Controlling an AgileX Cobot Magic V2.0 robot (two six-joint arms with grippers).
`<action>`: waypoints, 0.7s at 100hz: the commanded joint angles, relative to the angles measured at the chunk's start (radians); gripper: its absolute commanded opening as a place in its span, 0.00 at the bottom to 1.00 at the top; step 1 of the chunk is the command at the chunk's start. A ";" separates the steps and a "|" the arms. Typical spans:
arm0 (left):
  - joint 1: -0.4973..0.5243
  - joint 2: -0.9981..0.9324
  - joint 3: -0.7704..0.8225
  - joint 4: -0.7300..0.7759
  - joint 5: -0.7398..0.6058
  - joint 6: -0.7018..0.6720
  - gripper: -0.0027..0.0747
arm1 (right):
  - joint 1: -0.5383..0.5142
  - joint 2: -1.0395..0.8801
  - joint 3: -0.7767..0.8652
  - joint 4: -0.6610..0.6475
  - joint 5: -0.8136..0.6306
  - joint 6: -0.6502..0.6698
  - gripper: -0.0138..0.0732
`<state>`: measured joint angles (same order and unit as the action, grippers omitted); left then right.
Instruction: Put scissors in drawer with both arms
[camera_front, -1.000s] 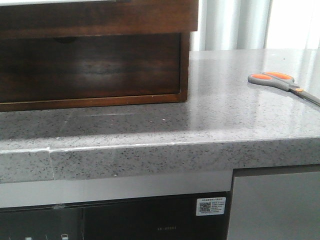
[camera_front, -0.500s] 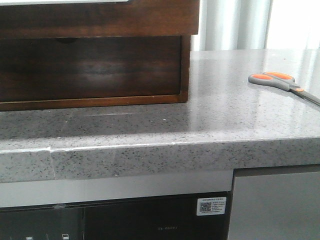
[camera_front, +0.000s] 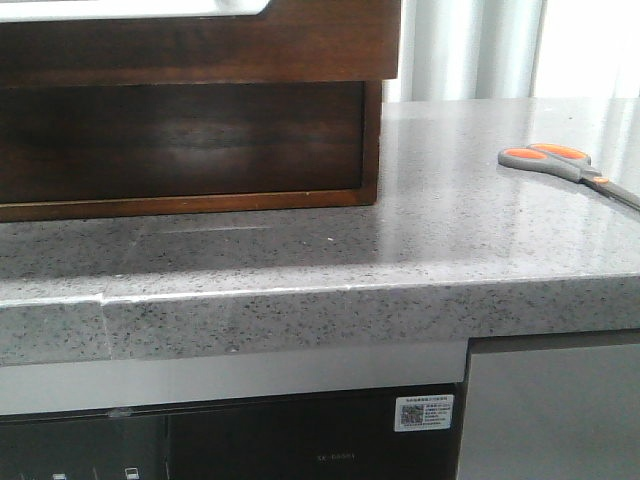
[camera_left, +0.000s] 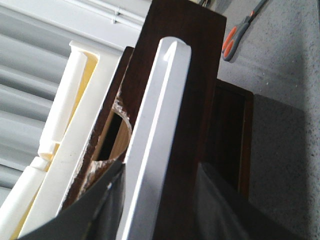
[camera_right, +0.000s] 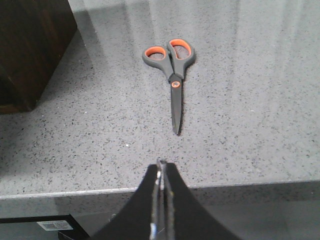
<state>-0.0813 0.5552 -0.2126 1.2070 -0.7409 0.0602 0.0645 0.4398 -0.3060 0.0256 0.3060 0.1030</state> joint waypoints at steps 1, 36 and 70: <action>-0.003 0.004 -0.024 -0.134 -0.056 -0.017 0.43 | 0.004 0.013 -0.035 -0.001 -0.078 -0.004 0.11; -0.003 0.003 -0.024 -0.496 -0.150 -0.073 0.42 | 0.004 0.205 -0.126 -0.012 -0.078 -0.004 0.53; -0.003 0.002 -0.024 -0.508 -0.203 -0.099 0.42 | 0.004 0.597 -0.480 -0.068 0.089 -0.005 0.62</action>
<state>-0.0813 0.5536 -0.2126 0.7564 -0.8837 -0.0223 0.0645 0.9425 -0.6608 -0.0246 0.3822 0.1030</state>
